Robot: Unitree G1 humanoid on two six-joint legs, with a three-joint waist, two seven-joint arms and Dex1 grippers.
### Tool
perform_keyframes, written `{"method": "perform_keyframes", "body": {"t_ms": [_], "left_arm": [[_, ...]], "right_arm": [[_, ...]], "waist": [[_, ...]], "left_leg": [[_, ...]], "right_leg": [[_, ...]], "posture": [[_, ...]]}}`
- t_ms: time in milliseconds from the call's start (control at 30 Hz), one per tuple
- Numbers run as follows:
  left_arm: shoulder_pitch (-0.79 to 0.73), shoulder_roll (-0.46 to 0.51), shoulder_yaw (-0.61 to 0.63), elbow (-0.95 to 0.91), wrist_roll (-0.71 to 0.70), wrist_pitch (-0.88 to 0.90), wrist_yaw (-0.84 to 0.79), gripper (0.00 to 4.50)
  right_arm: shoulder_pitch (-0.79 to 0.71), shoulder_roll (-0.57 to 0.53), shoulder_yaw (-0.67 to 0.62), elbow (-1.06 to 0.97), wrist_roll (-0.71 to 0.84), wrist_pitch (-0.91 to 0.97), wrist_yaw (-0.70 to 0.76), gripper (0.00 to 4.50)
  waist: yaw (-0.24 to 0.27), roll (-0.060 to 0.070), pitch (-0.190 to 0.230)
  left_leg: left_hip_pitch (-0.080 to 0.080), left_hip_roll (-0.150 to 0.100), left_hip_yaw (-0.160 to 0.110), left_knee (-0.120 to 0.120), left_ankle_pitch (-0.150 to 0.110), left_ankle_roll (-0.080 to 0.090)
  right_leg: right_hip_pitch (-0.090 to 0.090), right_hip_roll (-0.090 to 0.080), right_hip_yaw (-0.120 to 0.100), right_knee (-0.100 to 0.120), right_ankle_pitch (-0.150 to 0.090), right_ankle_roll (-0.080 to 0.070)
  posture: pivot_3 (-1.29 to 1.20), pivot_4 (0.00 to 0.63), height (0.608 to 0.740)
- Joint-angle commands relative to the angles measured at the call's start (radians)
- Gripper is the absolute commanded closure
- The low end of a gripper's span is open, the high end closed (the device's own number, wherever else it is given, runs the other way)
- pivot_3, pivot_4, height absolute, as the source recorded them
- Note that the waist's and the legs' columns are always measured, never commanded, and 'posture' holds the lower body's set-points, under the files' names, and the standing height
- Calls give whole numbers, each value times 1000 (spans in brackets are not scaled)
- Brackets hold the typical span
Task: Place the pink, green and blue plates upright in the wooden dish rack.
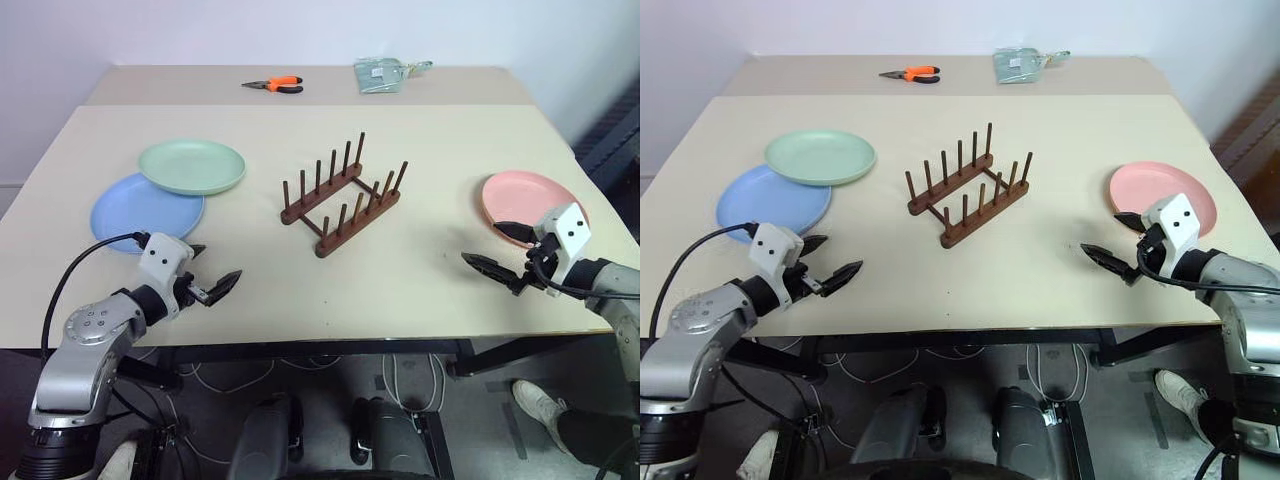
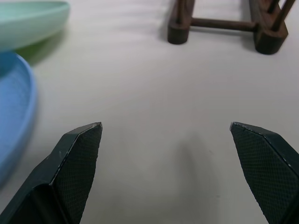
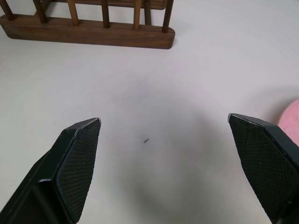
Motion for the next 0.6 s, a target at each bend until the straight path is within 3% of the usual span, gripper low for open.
{"method": "perform_keyframes", "body": {"t_ms": [33, 433, 600], "left_arm": [[1, -9, -13, -49, -5, -8, 12, 0], [3, -38, -103, -102, -7, 15, 29, 0], [-99, -69, -250, -42, 52, -3, 19, 0]], "right_arm": [[-44, 9, 11, 2, -13, -34, -10, 41], [-73, 52, 74, -53, -4, -14, -24, 41], [-39, 88, 103, -160, 20, 56, -52, 41]], "waist": [[-2, 0, 0], [1, 0, 0], [4, 0, 0]], "left_leg": [[0, 0, 0, 0, 0, 0], [0, 0, 0, 0, 0, 0], [0, 0, 0, 0, 0, 0]], "right_leg": [[0, 0, 0, 0, 0, 0], [0, 0, 0, 0, 0, 0], [0, 0, 0, 0, 0, 0]], "posture": [[0, 150, 740], [0, 150, 740], [0, 150, 740]]}}
